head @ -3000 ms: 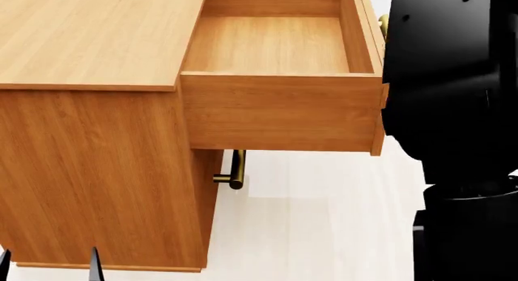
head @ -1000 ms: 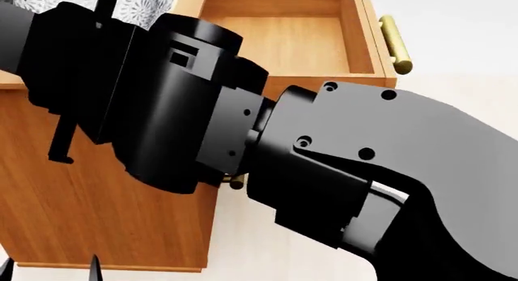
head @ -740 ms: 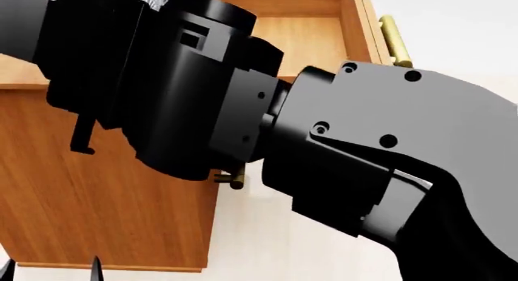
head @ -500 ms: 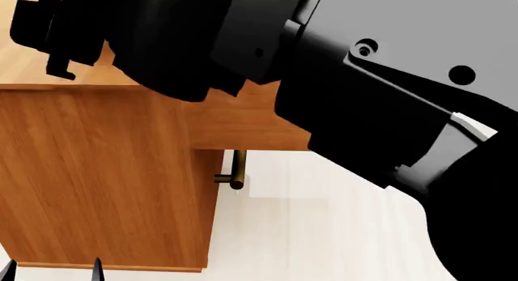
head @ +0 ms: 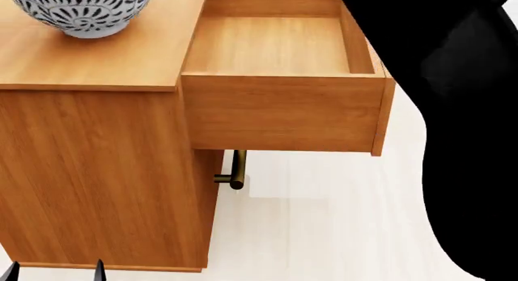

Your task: Put the bowl on top of the cabinet.

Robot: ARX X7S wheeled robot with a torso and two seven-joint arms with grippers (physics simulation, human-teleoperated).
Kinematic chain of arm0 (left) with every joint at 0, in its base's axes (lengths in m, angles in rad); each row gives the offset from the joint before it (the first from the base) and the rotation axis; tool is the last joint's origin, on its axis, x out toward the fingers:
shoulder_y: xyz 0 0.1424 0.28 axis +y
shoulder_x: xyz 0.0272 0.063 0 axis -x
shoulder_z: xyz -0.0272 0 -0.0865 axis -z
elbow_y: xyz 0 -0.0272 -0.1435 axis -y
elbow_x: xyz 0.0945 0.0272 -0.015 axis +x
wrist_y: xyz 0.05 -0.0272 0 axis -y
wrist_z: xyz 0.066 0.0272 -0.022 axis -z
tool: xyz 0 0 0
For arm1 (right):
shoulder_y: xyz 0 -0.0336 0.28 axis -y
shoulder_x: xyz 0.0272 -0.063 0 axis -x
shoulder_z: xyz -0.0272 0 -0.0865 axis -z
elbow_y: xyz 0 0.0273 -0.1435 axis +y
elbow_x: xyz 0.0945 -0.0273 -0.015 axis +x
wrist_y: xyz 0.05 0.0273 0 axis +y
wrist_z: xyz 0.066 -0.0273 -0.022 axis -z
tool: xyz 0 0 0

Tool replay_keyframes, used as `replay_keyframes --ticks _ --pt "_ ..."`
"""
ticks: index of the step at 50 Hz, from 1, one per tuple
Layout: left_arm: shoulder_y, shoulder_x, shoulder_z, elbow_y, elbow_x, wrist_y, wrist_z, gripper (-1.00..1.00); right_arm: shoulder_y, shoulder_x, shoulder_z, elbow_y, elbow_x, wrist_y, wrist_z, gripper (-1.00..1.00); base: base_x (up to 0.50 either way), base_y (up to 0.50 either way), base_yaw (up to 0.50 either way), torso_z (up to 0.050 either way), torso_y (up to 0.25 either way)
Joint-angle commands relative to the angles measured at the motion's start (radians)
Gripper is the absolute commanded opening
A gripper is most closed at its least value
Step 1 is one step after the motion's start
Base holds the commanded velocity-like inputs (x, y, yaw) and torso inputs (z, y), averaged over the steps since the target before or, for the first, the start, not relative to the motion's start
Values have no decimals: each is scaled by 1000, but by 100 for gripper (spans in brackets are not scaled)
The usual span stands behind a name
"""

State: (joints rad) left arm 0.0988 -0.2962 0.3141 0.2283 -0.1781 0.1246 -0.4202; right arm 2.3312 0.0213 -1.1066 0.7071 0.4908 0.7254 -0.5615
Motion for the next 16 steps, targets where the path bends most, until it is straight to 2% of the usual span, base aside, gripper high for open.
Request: replay_keyframes --ticks 1,4,6,16 --pt "-7 4 -13 -18 -13 32 6 100 25 -21 337 113 -374 23 -171 100 0 0 0 0 0" --pt "-8 5 -12 -20 -13 31 4 100 25 -21 466 150 -536 13 -201 100 0 0 0 0 0" --pt "-8 5 -12 -19 -13 30 2 100 25 -21 514 159 -579 -3 -211 100 0 0 0 0 0" --pt "-10 4 -9 -25 -20 24 -1 100 25 -21 1012 130 -1059 -32 -203 100 0 0 0 0 0"
